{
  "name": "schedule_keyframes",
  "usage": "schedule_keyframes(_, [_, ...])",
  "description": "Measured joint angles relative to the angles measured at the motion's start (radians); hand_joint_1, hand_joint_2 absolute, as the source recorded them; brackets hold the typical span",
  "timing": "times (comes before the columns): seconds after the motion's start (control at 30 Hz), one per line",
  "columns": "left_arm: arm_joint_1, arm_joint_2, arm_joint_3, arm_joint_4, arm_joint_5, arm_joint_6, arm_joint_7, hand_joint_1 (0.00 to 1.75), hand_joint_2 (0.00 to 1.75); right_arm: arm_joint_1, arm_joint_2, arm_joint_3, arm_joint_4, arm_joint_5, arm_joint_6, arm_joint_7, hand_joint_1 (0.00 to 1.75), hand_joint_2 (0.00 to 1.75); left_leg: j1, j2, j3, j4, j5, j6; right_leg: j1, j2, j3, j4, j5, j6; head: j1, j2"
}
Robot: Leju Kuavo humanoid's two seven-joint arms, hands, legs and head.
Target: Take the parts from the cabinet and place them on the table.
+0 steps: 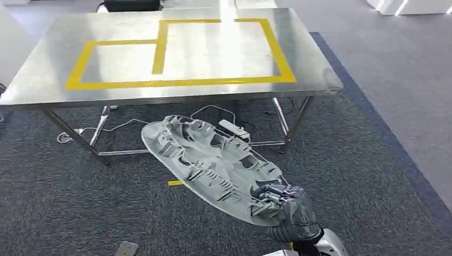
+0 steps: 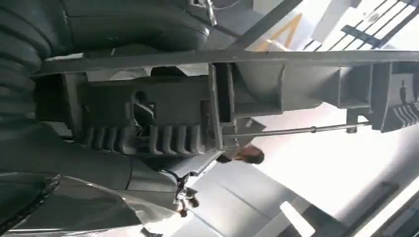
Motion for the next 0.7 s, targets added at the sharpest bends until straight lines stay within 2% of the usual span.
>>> schedule_keyframes(0.03, [0.003, 0.0, 0.0, 0.0, 0.0, -0.001, 0.0, 0.0, 1.75, 0.002, 0.0, 0.0, 0.0, 0.0, 0.0, 0.001, 1.75, 1.75, -0.001, -0.01, 0.013, 0.0, -0.011, 0.001, 0.001, 0.001, -0.007, -0.03, 0.054, -0.004, 0.0, 0.0])
schedule_keyframes(0.1, [0.007, -0.001, 0.0, 0.0, 0.001, -0.003, -0.002, 0.0, 1.75, 0.0, 0.0, 0.0, 0.0, 0.0, -0.003, 0.004, 1.75, 1.75, -0.004, -0.028, 0.045, 0.0, -0.031, 0.0, 0.005, 0.003, 0.031, -0.185, 0.189, -0.016, 0.0, 0.0])
schedule_keyframes(0.13, [0.008, -0.001, 0.0, 0.0, 0.001, -0.003, -0.003, 0.0, 1.75, -0.002, 0.0, 0.001, 0.0, 0.0, -0.003, 0.004, 1.75, 1.75, -0.003, -0.033, 0.057, -0.001, -0.042, -0.002, 0.009, 0.005, 0.051, -0.245, 0.221, -0.022, 0.0, 0.0])
schedule_keyframes(0.17, [0.006, -0.001, 0.0, 0.0, 0.002, -0.004, -0.004, 0.0, 1.75, -0.005, 0.0, 0.001, 0.0, -0.002, -0.004, 0.007, 1.75, 1.75, -0.006, -0.034, 0.056, -0.003, -0.047, -0.008, 0.013, 0.01, 0.053, -0.242, 0.204, -0.025, -0.003, 0.0])
schedule_keyframes(0.2, [0.005, 0.0, 0.0, 0.0, 0.003, -0.004, -0.005, 0.0, 1.75, -0.006, 0.002, 0.001, -0.004, -0.006, -0.008, 0.009, 1.75, 1.75, -0.005, -0.037, 0.055, -0.001, -0.054, -0.017, 0.015, 0.013, 0.09, -0.286, 0.186, -0.028, 0.001, 0.0])
schedule_keyframes(0.23, [0.006, -0.001, 0.001, 0.0, 0.007, -0.004, -0.006, 0.0, 1.75, -0.006, 0.002, -0.001, -0.005, -0.011, -0.01, 0.015, 1.75, 1.75, -0.002, -0.034, 0.053, -0.005, -0.053, -0.022, 0.015, 0.014, 0.09, -0.291, 0.173, -0.032, -0.002, 0.0])
schedule_keyframes(0.3, [0.008, -0.001, 0.0, 0.0, 0.009, -0.003, -0.012, 0.0, 1.75, -0.002, 0.005, -0.009, -0.005, -0.028, -0.019, 0.019, 1.75, 1.75, -0.005, -0.033, 0.066, -0.013, -0.064, -0.033, 0.012, 0.018, 0.1, -0.306, 0.166, -0.039, 0.001, 0.0])
schedule_keyframes(0.33, [0.01, 0.005, 0.001, -0.001, 0.01, -0.003, -0.017, 0.0, 1.75, 0.001, 0.014, -0.019, -0.007, -0.038, -0.028, 0.018, 1.75, 1.75, -0.007, -0.022, 0.078, -0.013, -0.071, -0.038, 0.003, 0.014, 0.122, -0.315, 0.163, -0.043, 0.003, 0.0])
schedule_keyframes(0.37, [0.008, 0.001, 0.001, -0.001, 0.01, -0.002, -0.02, 0.0, 1.75, 0.002, 0.019, -0.026, -0.008, -0.047, -0.04, 0.015, 1.75, 1.75, -0.008, 0.002, 0.072, 0.017, -0.076, -0.047, 0.002, 0.011, 0.139, -0.322, 0.154, -0.048, -0.006, 0.0])
schedule_keyframes(0.4, [0.006, 0.001, 0.002, -0.001, 0.011, -0.002, -0.02, 0.0, 1.75, 0.002, 0.029, -0.031, -0.01, -0.053, -0.051, 0.009, 1.75, 1.75, -0.002, 0.015, 0.03, 0.088, -0.096, -0.057, 0.001, 0.004, 0.154, -0.325, 0.145, -0.052, -0.012, 0.0])
schedule_keyframes(0.47, [0.006, 0.001, 0.003, -0.001, 0.011, -0.001, -0.02, 0.0, 1.75, 0.003, 0.045, -0.043, -0.018, -0.057, -0.079, -0.013, 1.75, 1.75, 0.009, 0.029, -0.077, 0.249, -0.14, -0.069, 0.001, 0.0, 0.178, -0.325, 0.122, -0.05, -0.011, 0.0])
schedule_keyframes(0.5, [0.01, 0.001, 0.003, -0.001, 0.011, -0.001, -0.02, 0.0, 1.75, 0.004, 0.055, -0.05, -0.022, -0.058, -0.096, -0.019, 1.75, 1.75, 0.013, 0.031, -0.12, 0.296, -0.135, -0.072, 0.0, -0.001, 0.195, -0.325, 0.108, -0.047, -0.011, 0.0])
schedule_keyframes(0.53, [0.014, 0.001, 0.004, -0.001, 0.01, 0.0, -0.021, 0.0, 1.75, 0.006, 0.063, -0.055, -0.024, -0.058, -0.108, -0.022, 1.75, 1.75, 0.016, 0.032, -0.138, 0.294, -0.099, -0.075, -0.002, -0.001, 0.214, -0.325, 0.094, -0.045, -0.01, 0.0])
schedule_keyframes(0.57, [0.018, 0.002, 0.004, -0.001, 0.01, 0.0, -0.021, 0.0, 1.75, 0.007, 0.072, -0.061, -0.026, -0.06, -0.117, -0.022, 1.75, 1.75, 0.017, 0.033, -0.136, 0.249, -0.04, -0.076, -0.005, -0.001, 0.237, -0.325, 0.078, -0.043, -0.011, 0.0])
schedule_keyframes(0.6, [0.019, 0.001, 0.005, -0.001, 0.01, 0.001, -0.021, 0.0, 1.75, 0.007, 0.08, -0.065, -0.028, -0.063, -0.122, -0.023, 1.75, 1.75, 0.018, 0.034, -0.118, 0.164, 0.039, -0.075, -0.009, -0.001, 0.262, -0.326, 0.061, -0.04, -0.011, 0.0])
schedule_keyframes(0.63, [0.02, 0.001, 0.005, -0.001, 0.01, 0.001, -0.021, 0.0, 1.75, 0.006, 0.087, -0.069, -0.032, -0.063, -0.124, -0.023, 1.75, 1.75, 0.018, 0.038, -0.102, 0.079, 0.098, -0.074, -0.012, -0.001, 0.284, -0.327, 0.044, -0.035, -0.011, 0.0])
schedule_keyframes(0.67, [0.021, 0.0, 0.005, 0.001, 0.01, 0.002, -0.02, 0.0, 1.75, 0.008, 0.092, -0.072, -0.034, -0.063, -0.126, -0.024, 1.75, 1.75, 0.011, 0.043, -0.095, 0.101, 0.078, -0.07, -0.013, -0.002, 0.279, -0.34, 0.033, -0.028, -0.011, 0.0])
schedule_keyframes(0.7, [0.02, -0.001, 0.006, 0.003, 0.01, 0.002, -0.022, 0.0, 1.75, 0.005, 0.095, -0.074, -0.035, -0.065, -0.129, -0.025, 1.75, 1.75, 0.003, 0.044, -0.084, 0.081, 0.076, -0.062, -0.009, 0.0, 0.29, -0.342, 0.029, -0.017, -0.019, -0.001])
